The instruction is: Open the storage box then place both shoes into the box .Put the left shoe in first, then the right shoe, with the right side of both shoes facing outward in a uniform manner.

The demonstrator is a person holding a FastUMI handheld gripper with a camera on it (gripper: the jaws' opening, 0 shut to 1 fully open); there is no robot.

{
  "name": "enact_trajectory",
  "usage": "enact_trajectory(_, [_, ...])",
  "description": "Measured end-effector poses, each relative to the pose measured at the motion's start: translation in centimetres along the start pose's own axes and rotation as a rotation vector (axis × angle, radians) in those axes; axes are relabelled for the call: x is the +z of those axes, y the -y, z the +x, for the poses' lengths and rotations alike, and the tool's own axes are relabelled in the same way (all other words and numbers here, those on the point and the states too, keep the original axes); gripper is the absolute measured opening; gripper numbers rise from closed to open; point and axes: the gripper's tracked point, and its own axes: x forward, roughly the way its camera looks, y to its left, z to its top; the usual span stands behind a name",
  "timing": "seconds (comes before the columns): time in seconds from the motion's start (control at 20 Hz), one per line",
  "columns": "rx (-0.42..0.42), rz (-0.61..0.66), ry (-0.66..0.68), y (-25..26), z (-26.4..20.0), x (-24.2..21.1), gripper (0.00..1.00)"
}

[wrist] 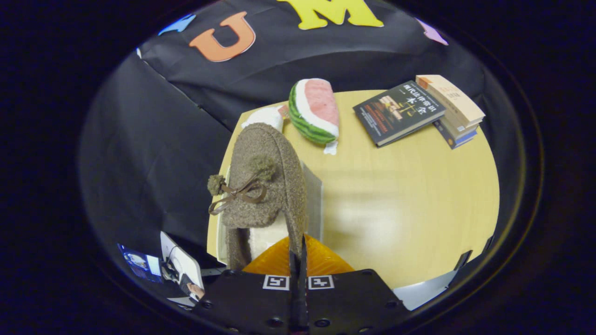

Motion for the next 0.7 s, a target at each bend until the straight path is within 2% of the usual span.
enact_trajectory(0.2, [-0.064,0.041,-0.052,-2.4,4.6,-1.8,0.0])
enact_trajectory(0.5, [-0.246,0.08,-0.11,-0.3,9.5,-3.5,0.0])
enact_trajectory(0.7, [-0.316,0.085,-0.113,-0.1,11.1,-3.6,0.0])
